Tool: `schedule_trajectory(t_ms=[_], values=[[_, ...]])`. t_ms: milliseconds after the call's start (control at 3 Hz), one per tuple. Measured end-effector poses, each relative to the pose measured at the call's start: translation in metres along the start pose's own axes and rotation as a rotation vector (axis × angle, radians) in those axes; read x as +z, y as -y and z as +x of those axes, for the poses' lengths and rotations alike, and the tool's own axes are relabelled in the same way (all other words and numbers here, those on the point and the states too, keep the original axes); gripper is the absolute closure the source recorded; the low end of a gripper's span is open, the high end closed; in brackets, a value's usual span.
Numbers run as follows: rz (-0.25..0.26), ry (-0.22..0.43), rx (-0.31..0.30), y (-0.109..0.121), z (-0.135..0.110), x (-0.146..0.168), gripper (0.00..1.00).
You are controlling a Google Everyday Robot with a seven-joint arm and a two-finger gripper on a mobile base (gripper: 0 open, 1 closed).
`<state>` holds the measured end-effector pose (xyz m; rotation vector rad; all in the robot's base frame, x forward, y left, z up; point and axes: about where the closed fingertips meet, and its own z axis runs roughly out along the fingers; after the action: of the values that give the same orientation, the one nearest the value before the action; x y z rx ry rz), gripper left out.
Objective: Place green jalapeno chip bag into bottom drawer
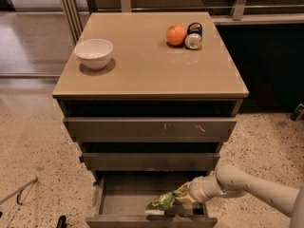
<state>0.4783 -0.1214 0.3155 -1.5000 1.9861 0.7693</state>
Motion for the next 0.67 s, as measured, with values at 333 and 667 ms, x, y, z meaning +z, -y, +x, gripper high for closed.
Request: schedule_trajectory(t_ms=[333,667], values=[[-0.019,0.002,-0.031,0.0,0.004,0.01,1.0],[-0.014,0.022,-0.084,0.011,0.015,0.03,1.0]])
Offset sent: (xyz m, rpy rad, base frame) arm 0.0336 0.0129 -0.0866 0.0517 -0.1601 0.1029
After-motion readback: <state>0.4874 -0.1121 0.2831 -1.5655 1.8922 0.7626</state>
